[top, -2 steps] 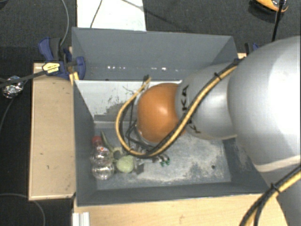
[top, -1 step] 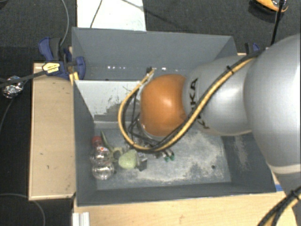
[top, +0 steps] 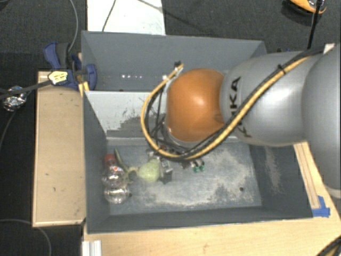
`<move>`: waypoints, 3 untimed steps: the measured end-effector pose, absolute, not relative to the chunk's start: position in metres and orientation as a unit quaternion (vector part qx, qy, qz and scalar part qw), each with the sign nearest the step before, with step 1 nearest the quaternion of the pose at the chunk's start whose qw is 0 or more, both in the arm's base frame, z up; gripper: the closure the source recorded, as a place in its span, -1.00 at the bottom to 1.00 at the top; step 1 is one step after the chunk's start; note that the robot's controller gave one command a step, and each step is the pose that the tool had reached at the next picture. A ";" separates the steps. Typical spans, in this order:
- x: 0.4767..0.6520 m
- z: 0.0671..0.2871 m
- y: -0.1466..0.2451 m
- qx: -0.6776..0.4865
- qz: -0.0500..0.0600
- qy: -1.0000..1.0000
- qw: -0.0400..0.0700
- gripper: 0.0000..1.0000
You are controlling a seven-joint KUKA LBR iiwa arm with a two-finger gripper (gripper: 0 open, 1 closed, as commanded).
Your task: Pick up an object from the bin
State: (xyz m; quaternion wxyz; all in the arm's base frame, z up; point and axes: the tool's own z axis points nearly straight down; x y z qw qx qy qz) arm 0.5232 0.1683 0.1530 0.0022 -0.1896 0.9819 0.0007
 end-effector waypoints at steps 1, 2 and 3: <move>0.525 0.178 0.166 -0.187 0.001 0.982 0.003 1.00; 0.553 0.138 0.165 -0.202 0.001 0.979 0.008 1.00; 0.549 0.136 0.165 -0.217 0.000 0.976 -0.006 1.00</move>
Offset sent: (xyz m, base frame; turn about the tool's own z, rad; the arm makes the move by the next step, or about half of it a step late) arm 0.0588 -0.0088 -0.0830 -0.0549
